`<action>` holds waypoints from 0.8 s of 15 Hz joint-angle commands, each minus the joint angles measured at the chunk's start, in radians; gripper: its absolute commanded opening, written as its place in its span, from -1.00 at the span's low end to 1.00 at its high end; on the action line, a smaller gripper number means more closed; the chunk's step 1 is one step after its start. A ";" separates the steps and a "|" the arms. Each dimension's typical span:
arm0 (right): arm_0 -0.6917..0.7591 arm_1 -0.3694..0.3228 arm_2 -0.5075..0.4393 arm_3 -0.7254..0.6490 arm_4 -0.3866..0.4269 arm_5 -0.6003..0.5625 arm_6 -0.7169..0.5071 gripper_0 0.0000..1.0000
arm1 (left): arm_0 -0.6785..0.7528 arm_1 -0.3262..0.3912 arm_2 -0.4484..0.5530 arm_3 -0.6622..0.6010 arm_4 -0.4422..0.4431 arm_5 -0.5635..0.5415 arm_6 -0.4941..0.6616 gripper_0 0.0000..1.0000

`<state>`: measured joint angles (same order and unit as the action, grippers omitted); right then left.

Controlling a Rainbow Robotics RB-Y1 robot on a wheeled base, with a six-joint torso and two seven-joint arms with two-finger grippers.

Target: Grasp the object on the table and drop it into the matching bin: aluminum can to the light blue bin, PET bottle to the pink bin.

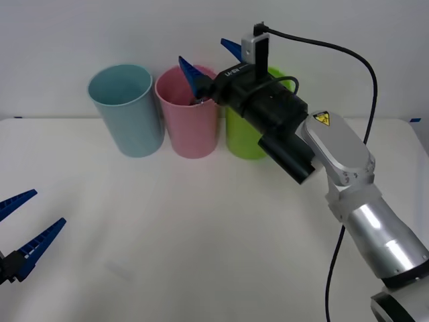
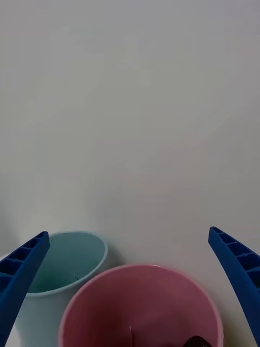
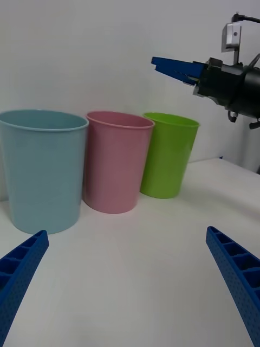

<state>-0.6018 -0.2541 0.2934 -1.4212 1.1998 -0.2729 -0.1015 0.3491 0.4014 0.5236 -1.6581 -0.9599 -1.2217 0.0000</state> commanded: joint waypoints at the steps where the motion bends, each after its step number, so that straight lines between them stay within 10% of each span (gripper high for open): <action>1: 0.103 -0.057 0.001 -0.114 0.000 -0.022 -0.006 1.00 | 0.000 0.000 0.000 0.000 0.000 0.000 0.000 1.00; 12: 0.608 -0.218 -0.172 -0.467 -0.039 -0.299 0.029 1.00 | 0.000 0.000 0.000 0.000 0.000 0.000 0.000 1.00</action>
<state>-0.0262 -0.4738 0.1429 -1.8775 1.1613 -0.5424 -0.0777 0.3491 0.4014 0.5236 -1.6581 -0.9599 -1.2217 0.0000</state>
